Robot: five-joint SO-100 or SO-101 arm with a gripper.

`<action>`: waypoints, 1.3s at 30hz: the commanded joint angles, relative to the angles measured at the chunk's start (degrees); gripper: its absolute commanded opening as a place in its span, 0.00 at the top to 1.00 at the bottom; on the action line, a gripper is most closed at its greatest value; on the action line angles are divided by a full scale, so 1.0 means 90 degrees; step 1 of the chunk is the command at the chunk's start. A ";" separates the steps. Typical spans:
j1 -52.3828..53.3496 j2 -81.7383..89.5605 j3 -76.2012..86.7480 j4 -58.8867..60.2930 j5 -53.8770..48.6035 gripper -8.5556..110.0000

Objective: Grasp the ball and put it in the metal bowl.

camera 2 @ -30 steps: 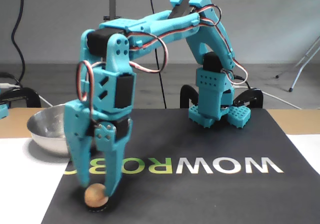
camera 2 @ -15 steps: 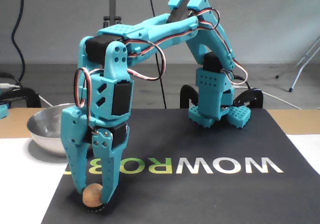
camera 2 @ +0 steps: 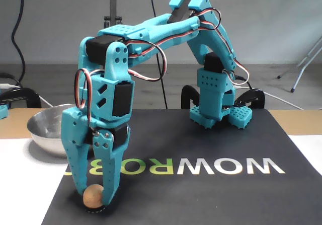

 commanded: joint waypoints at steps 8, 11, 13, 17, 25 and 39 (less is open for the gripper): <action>-0.0010 0.0059 -0.0254 -0.0039 -0.0010 0.48; -0.0010 0.0059 -0.0254 -0.0039 -0.0010 0.48; -0.0010 0.0059 -0.0254 -0.0039 -0.0010 0.48; -0.0010 0.0059 -0.0254 -0.0039 -0.0010 0.53; -0.0010 0.0059 -0.0264 -0.0039 -0.0010 0.74; -0.0010 0.0107 -0.0273 -0.0039 0.0039 0.74</action>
